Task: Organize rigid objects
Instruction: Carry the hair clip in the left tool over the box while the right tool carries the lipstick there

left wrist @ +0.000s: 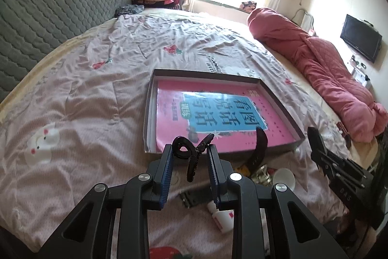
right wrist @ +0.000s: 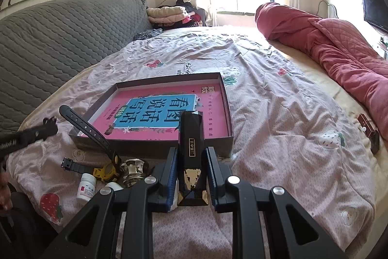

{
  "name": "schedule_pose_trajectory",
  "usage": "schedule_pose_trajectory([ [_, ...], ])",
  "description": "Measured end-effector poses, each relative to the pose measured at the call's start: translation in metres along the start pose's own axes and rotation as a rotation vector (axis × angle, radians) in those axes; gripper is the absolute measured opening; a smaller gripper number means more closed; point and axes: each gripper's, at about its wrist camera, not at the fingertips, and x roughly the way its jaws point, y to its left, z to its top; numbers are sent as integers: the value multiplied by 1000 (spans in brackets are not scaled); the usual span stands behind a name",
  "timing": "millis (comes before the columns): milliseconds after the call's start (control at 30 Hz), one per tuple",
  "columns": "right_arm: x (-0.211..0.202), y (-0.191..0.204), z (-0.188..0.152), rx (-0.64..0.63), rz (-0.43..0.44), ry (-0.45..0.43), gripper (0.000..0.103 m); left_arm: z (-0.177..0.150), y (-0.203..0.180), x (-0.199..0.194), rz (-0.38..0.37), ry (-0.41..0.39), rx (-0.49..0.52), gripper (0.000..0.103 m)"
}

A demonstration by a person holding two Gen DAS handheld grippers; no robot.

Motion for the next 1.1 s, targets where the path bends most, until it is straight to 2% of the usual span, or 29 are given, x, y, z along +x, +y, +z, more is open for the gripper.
schedule_pose_trajectory([
  [233,6,-4,6,19,8,-14,23,8,3,22,45,18,-18,28],
  [933,35,-5,29,7,7,-64,23,21,13,60,77,35,-46,28],
  [1100,44,-5,31,1,12,-51,23,25,14,69,79,37,-59,28],
])
